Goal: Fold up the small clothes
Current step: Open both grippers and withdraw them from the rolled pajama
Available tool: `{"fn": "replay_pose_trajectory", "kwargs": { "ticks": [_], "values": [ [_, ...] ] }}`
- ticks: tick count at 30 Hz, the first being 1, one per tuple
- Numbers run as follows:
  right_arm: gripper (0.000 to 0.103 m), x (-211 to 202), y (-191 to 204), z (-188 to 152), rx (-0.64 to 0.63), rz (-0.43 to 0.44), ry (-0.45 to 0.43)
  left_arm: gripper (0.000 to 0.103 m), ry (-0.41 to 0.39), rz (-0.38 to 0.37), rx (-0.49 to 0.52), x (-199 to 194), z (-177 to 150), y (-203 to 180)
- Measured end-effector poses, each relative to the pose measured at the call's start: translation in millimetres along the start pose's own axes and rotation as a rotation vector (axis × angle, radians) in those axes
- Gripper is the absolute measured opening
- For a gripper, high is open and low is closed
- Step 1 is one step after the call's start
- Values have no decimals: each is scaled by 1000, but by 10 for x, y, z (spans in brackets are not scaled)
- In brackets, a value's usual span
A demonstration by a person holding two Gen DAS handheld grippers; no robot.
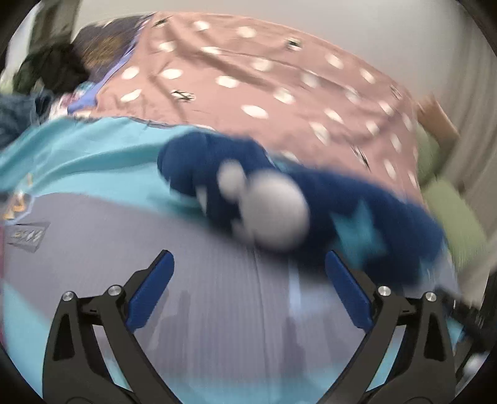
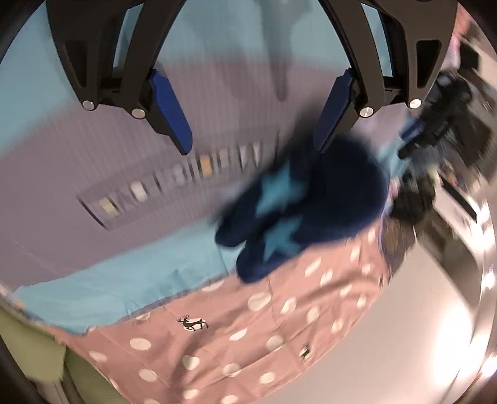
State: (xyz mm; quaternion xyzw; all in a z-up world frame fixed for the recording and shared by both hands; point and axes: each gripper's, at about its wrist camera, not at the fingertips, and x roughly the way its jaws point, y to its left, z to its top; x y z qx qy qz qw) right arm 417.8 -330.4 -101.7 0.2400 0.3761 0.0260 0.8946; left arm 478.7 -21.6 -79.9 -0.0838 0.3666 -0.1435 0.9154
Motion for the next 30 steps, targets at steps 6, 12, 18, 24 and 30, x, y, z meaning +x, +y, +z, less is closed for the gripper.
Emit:
{"fn": "replay_pose_trajectory", "kwargs": {
  "ticks": [6,12,18,24,30],
  "values": [
    [81,-1119,519,-794,-186,-69,-103,101,-67,-17,180,-1170,-773,-640],
    [102,-1853,777,-1561,-269,-181,-419,101,-310,226,142,-1987,-1421,-966],
    [102,-1612,717,-1617,-268,-197,-351,101,-183,217,207,-1715,-1661,-1043],
    [102,-1708,824,-1713,-307,-211,-417,101,-267,207,224,-1858,-1742,-1065],
    [102,-1756,802,-1720,-299,-202,-433,101,-265,190,216,-1858,-1750,-1059]
  ]
}}
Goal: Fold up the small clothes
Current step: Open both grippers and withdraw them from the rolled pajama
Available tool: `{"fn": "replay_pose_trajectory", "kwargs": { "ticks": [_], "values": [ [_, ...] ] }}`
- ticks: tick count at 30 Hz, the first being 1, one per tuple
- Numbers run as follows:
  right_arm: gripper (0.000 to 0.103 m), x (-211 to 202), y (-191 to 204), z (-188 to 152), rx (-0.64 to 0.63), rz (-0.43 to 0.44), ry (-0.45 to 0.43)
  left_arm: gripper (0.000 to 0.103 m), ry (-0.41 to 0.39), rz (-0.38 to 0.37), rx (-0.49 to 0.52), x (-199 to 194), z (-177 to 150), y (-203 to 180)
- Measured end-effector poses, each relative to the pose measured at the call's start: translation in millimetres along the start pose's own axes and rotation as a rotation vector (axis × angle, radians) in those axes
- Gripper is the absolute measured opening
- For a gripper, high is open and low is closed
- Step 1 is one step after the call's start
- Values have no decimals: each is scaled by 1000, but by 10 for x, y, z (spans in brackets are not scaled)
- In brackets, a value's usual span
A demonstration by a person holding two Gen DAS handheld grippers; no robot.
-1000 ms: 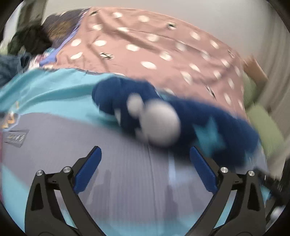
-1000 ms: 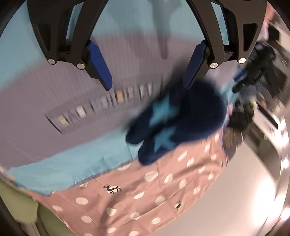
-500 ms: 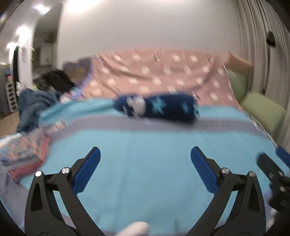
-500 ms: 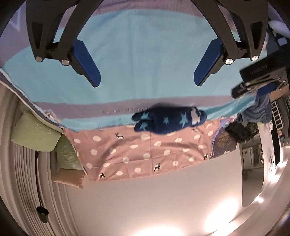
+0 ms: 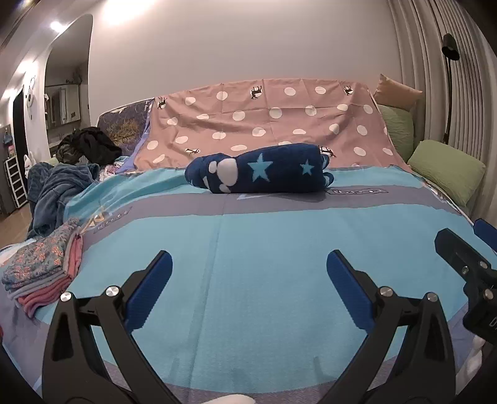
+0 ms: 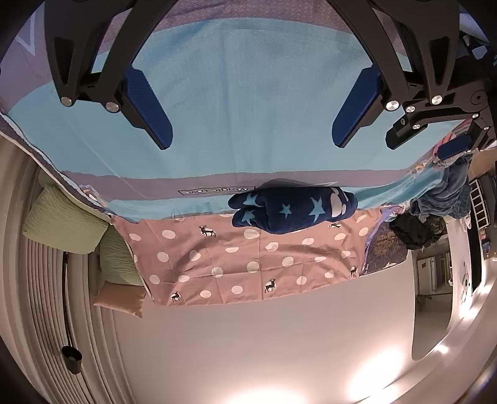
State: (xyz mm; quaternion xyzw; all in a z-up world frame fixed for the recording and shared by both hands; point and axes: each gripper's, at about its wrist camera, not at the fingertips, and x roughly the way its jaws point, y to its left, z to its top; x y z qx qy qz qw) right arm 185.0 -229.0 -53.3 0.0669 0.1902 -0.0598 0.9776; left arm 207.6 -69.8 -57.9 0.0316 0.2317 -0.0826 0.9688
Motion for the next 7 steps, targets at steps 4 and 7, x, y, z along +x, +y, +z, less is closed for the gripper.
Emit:
{"fn": "replay_pose_trajectory", "kwargs": {
  "ticks": [4,7],
  "values": [
    [102,-9,-3,-3,2,1,-3,101,8,-14,-14,4,-9,30],
    [102,-17,-4,-4,5,1,-5,101,14,-17,-9,6,-12,11]
  ]
}}
